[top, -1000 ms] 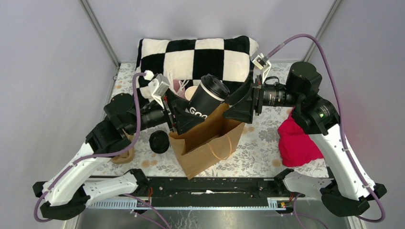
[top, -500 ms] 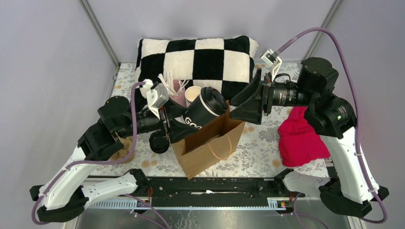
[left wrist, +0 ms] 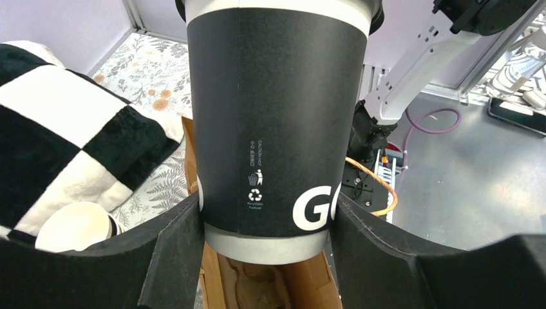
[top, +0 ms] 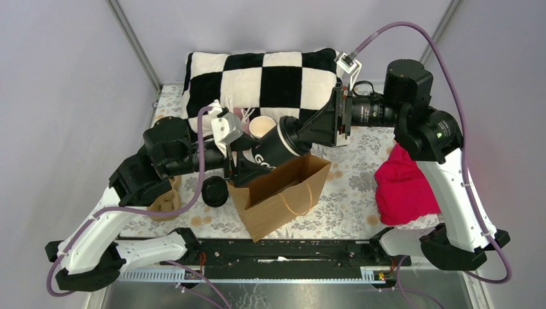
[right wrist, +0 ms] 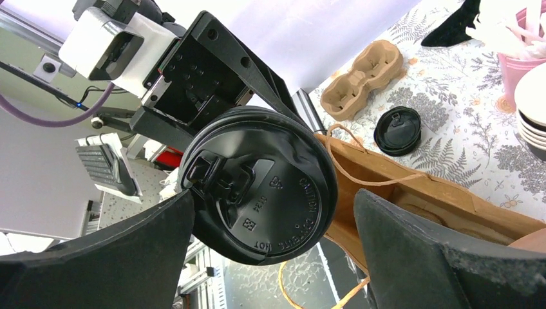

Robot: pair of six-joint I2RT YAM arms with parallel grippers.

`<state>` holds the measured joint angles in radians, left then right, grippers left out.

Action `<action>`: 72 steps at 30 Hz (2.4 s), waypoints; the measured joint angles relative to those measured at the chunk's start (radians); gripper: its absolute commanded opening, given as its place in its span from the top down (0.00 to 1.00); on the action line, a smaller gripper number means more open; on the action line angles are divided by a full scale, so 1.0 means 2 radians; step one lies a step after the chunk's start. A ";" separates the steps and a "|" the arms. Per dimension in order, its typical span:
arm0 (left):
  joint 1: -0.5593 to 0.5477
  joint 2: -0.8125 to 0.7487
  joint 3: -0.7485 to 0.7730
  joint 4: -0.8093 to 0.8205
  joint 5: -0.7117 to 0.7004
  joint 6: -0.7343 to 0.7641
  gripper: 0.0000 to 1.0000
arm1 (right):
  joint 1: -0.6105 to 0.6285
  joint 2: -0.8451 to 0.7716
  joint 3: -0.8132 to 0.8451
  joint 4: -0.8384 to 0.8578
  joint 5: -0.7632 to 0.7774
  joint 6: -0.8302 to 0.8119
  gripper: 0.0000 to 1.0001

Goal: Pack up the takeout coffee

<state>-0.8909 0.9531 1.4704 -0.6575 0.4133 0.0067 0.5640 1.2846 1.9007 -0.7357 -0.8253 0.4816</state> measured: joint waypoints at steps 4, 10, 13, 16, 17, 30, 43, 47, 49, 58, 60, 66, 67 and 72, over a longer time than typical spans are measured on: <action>0.000 0.013 0.019 -0.020 0.001 0.017 0.61 | 0.000 0.002 0.000 -0.002 -0.004 0.005 0.00; 0.000 0.012 0.025 -0.028 0.000 0.026 0.62 | 0.000 -0.001 0.000 -0.003 0.002 0.006 0.00; 0.000 0.005 0.017 -0.027 -0.001 0.027 0.63 | 0.000 -0.011 -0.002 -0.001 0.013 0.006 0.00; 0.000 -0.007 0.004 -0.026 0.000 0.026 0.63 | 0.000 -0.031 -0.018 0.014 0.014 0.006 0.00; 0.000 -0.012 0.000 -0.026 0.000 0.027 0.63 | 0.000 -0.036 -0.024 0.019 0.011 0.005 0.00; 0.000 -0.038 -0.043 0.000 0.028 0.076 0.66 | 0.000 -0.047 -0.068 0.056 -0.042 -0.061 0.00; 0.000 -0.007 -0.038 -0.002 0.039 0.101 0.67 | 0.028 -0.037 -0.060 0.020 -0.017 -0.125 0.02; 0.000 -0.007 -0.038 -0.004 0.039 0.101 0.67 | 0.037 -0.037 -0.058 0.009 -0.003 -0.140 0.04; 0.000 -0.007 -0.038 -0.006 0.040 0.101 0.67 | 0.039 -0.038 -0.058 0.005 0.002 -0.146 0.07; 0.001 -0.002 -0.037 -0.013 0.039 0.097 0.67 | 0.043 -0.039 -0.058 -0.003 0.015 -0.158 0.01; 0.001 -0.002 -0.036 -0.013 0.040 0.097 0.67 | 0.043 -0.039 -0.058 -0.004 0.014 -0.159 0.02; 0.001 -0.001 -0.036 -0.013 0.040 0.096 0.67 | 0.044 -0.040 -0.058 -0.004 0.014 -0.159 0.05; 0.001 -0.001 -0.036 -0.013 0.040 0.095 0.67 | 0.044 -0.040 -0.058 -0.004 0.014 -0.159 0.06; 0.001 -0.002 -0.036 -0.013 0.040 0.092 0.67 | 0.044 -0.041 -0.059 -0.004 0.015 -0.159 0.10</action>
<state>-0.8890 0.9501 1.3983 -0.6830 0.4942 0.1909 0.6518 1.2030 1.7824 -0.7433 -0.7956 0.1642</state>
